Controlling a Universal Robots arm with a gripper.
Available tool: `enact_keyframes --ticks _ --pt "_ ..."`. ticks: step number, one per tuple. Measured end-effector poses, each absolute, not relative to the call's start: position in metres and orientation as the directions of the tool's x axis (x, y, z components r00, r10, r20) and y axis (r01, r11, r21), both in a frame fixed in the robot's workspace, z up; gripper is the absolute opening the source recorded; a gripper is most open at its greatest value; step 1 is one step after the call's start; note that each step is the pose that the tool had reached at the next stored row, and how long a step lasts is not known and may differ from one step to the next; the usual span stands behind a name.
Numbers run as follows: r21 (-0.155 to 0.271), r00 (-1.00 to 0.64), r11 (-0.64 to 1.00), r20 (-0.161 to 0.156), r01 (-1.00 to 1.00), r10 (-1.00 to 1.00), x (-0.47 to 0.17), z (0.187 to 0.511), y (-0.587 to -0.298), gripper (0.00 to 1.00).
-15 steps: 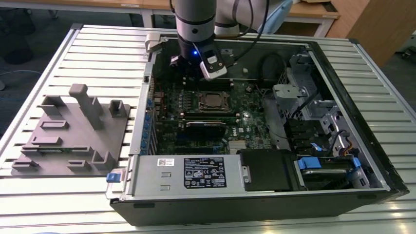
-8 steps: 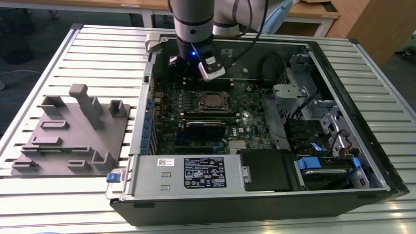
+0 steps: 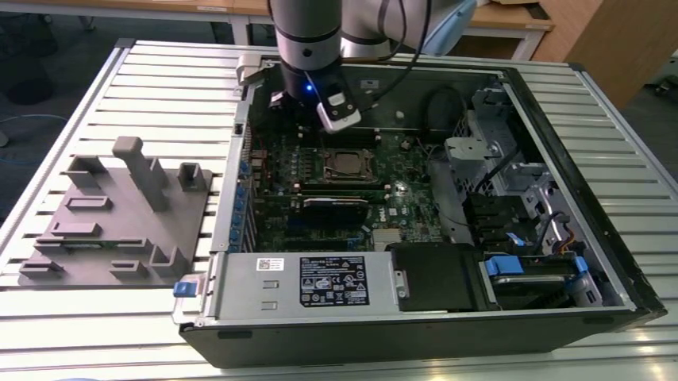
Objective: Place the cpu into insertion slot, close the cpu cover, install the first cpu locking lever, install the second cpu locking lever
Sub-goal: 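Install the first cpu locking lever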
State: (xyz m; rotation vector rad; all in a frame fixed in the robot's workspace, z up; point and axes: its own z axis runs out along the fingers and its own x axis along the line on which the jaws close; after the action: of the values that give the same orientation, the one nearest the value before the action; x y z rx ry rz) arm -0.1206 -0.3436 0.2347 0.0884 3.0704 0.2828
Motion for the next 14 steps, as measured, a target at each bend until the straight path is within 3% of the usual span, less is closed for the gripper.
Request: enact_keyframes --ticks 6,14 --pt "0.186 -0.997 0.981 -0.053 0.051 0.062 -0.1255 0.2346 -0.3442 0.1" --pt "0.241 -0.997 0.969 -0.052 0.051 0.065 -0.1284 0.2346 -0.345 0.1"
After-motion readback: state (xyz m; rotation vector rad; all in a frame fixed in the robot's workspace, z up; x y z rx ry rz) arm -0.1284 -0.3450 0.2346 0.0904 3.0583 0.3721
